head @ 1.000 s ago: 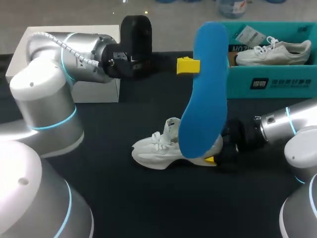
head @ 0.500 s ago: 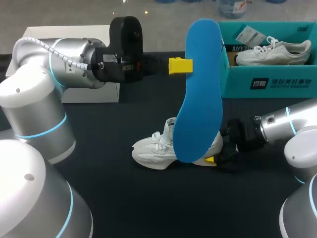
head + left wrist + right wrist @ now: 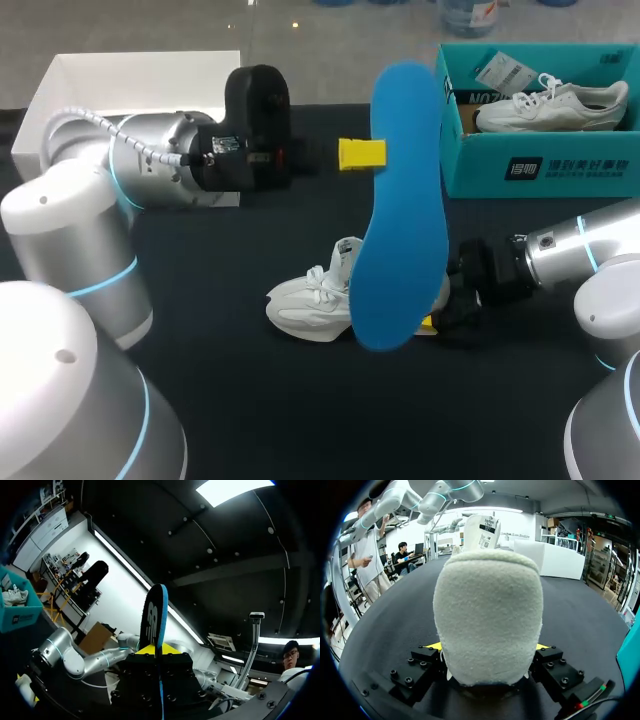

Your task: Take the shoe out of the shoebox, open the shoe tongue, remove and reinsert the insole, then place the shoe into the shoebox

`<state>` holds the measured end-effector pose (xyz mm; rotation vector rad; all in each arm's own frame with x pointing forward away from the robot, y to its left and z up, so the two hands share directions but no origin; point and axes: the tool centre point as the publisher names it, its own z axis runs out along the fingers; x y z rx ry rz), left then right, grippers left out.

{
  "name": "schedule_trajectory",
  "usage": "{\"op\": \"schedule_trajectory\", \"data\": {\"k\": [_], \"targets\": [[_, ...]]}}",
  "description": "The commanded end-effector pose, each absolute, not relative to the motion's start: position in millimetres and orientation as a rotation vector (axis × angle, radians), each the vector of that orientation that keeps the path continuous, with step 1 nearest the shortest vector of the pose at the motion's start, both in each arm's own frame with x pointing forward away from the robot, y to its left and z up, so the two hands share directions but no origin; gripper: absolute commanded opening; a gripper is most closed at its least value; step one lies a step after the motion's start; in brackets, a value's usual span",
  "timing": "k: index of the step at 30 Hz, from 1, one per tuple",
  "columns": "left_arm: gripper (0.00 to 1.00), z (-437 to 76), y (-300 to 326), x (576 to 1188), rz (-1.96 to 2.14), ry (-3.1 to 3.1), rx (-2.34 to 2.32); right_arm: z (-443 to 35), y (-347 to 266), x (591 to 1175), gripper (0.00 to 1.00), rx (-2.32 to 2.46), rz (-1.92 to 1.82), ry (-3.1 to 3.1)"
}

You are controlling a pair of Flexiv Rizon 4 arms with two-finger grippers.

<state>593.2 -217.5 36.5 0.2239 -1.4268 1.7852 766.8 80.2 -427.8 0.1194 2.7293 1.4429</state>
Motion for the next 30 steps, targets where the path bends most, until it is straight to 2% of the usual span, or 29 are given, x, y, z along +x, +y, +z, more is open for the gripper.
{"op": "schedule_trajectory", "data": {"k": [1, 5, 6, 7, 8, 18, 30], "targets": [[0.00, 34.9, -214.7, 588.9, 1.793, -1.424, 0.231, -429.3, 81.8, 765.9, 0.00, 0.120, 1.437, 2.730], [0.00, 34.9, -214.7, 588.9, 1.793, -1.424, 0.231, -429.3, 81.8, 765.9, 0.00, 0.120, 1.437, 2.730], [0.00, 34.9, -214.7, 588.9, 1.793, -1.424, 0.231, -429.3, 81.8, 765.9, 0.21, 0.120, 1.437, 2.730], [0.00, 34.9, -214.7, 588.9, 1.793, -1.424, 0.231, -429.3, 81.8, 765.9, 0.49, 0.120, 1.437, 2.730], [0.00, 34.9, -214.7, 588.9, 1.793, -1.424, 0.231, -429.3, 81.8, 765.9, 1.00, 0.120, 1.437, 2.730], [0.00, 34.9, -214.7, 588.9, 1.793, -1.424, 0.231, -429.3, 81.8, 765.9, 1.00, 0.120, 1.437, 2.730], [0.00, 34.9, -214.7, 588.9, 1.793, -1.424, 0.231, -420.9, 74.5, 764.5, 1.00, 0.244, 1.154, 2.884]]}}
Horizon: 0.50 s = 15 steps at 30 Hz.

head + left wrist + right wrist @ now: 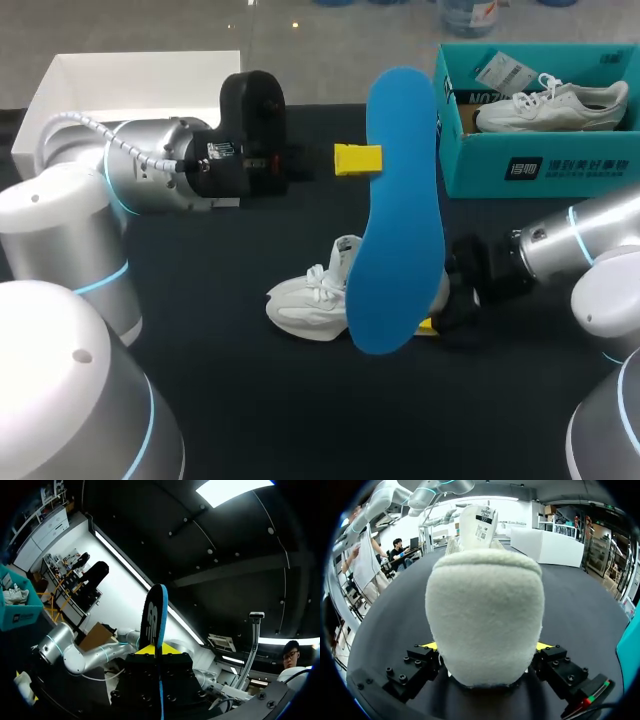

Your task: Take the shoe out of the shoebox, open the shoe tongue, remove and reinsert the insole, then place the shoe into the shoebox

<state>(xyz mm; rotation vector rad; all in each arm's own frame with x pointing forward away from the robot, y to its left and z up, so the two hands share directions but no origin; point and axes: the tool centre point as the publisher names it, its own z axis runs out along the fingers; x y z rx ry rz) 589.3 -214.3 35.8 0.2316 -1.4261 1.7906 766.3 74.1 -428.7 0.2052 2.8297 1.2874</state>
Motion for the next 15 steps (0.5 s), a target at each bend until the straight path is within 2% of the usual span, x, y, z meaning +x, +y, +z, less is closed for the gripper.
{"op": "schedule_trajectory", "data": {"k": [1, 15], "targets": [[0.00, 34.9, -214.7, 588.9, 1.793, -1.424, 0.231, -419.1, 73.6, 764.9, 1.00, 0.265, 1.117, 2.898], [0.00, 34.9, -214.7, 588.9, 1.793, -1.424, 0.231, -385.3, 72.6, 759.6, 1.00, 0.390, 0.611, 3.051]]}}
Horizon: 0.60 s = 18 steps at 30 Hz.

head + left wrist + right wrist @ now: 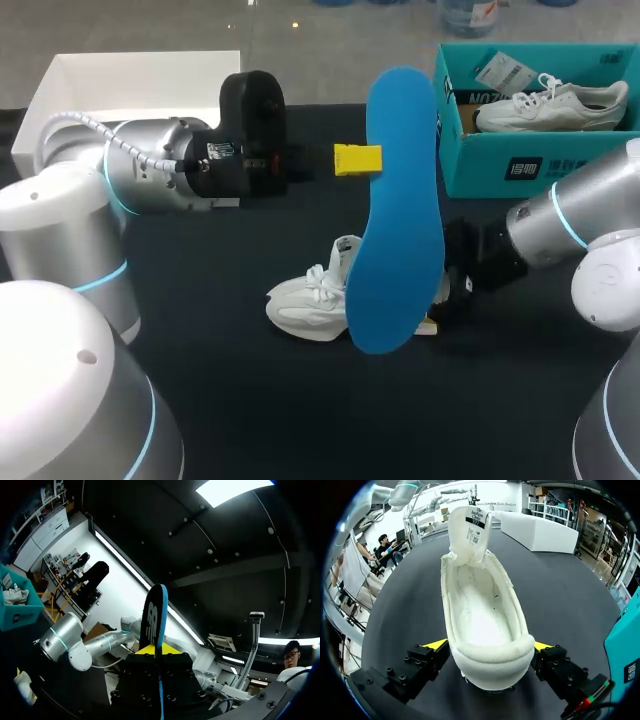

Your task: Take the shoe out of the shoebox, open the shoe tongue, remove and reinsert the insole, then place the shoe into the shoebox

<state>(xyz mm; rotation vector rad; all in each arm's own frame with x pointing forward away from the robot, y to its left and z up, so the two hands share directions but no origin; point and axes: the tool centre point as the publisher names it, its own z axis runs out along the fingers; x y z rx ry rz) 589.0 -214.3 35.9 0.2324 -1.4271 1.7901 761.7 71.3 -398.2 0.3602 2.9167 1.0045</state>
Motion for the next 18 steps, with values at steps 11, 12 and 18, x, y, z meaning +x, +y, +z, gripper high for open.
{"op": "schedule_trajectory", "data": {"k": [11, 12, 18], "targets": [[0.00, 34.9, -214.7, 588.9, 1.793, -1.424, 0.231, -366.7, 66.8, 758.2, 1.00, 0.408, 0.238, 3.134], [0.00, 34.9, -214.7, 588.9, 1.793, -1.424, 0.231, -365.6, 66.8, 758.0, 1.00, 0.396, 0.222, 3.136], [0.00, 34.9, -214.7, 588.9, 1.793, -1.424, 0.231, -361.5, 66.8, 757.2, 1.00, 0.387, 0.122, 3.150]]}}
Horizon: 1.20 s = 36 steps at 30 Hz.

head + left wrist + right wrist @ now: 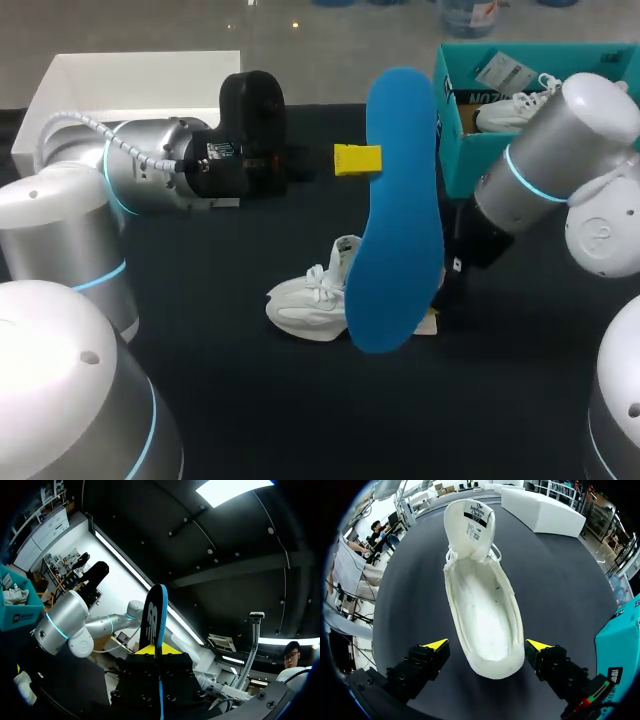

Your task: Take the shoe out of the shoebox, open the shoe tongue, remove and reinsert the insole, then place the shoe into the shoebox

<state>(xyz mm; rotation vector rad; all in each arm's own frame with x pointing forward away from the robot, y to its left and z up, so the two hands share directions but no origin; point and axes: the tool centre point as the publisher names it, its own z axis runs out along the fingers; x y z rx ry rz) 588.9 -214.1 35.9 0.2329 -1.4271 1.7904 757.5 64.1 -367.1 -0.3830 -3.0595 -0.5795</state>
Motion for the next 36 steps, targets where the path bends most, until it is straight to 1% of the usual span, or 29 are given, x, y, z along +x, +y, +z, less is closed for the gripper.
{"op": "schedule_trajectory", "data": {"k": [1, 22, 26, 28, 36], "targets": [[0.00, 34.9, -214.7, 588.9, 1.793, -1.424, 0.231, -360.5, 66.9, 757.0, 1.00, -0.380, -0.108, -3.081], [0.00, 34.9, -214.7, 588.9, 1.793, -1.424, 0.231, -345.4, 69.3, 756.3, 1.00, -0.365, -0.015, -3.087], [0.00, 34.9, -214.7, 588.9, 1.793, -1.424, 0.231, -344.3, 70.2, 753.8, 1.00, -0.372, -0.026, -3.093], [0.00, 34.9, -214.7, 588.9, 1.793, -1.424, 0.231, -343.5, 70.8, 751.8, 1.00, -0.367, -0.108, -3.106], [0.00, 34.9, -214.7, 588.9, 1.793, -1.424, 0.231, -343.5, 70.8, 751.8, 1.00, -0.367, -0.108, -3.106]]}}
